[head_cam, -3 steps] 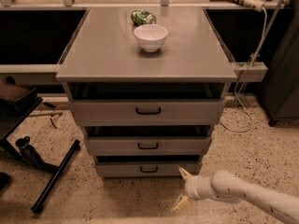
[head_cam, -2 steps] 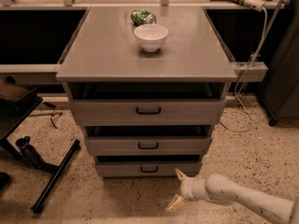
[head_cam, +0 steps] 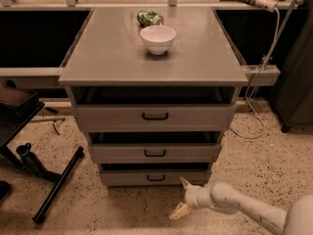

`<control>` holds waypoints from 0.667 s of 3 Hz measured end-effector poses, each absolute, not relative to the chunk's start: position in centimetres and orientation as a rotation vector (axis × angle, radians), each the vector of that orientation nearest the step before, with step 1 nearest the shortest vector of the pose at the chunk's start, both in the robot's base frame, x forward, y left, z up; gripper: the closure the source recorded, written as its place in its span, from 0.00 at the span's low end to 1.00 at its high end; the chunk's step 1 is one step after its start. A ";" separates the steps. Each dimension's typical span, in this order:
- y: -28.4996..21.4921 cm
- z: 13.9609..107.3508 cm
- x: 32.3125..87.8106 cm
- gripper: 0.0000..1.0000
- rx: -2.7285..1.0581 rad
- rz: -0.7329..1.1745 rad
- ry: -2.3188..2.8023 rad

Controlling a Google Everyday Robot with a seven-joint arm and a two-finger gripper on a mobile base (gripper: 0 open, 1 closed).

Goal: Open bottom drawer

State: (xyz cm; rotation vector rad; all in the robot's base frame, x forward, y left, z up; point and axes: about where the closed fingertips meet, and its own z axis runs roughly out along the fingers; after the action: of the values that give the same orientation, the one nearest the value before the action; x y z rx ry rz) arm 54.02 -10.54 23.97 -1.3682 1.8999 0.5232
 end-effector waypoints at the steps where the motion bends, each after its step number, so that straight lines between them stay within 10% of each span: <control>1: -10.5 24.0 54.0 0.00 -1.368 0.523 1.900; 2: -10.2 23.3 54.9 0.00 -1.369 0.505 1.888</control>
Offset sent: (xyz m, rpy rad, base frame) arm 0.0226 0.0035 -0.0142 -0.0119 -0.0475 -0.0111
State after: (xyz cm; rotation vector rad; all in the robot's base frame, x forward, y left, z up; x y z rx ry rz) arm 54.92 -10.16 23.27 -1.3685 1.8876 0.5050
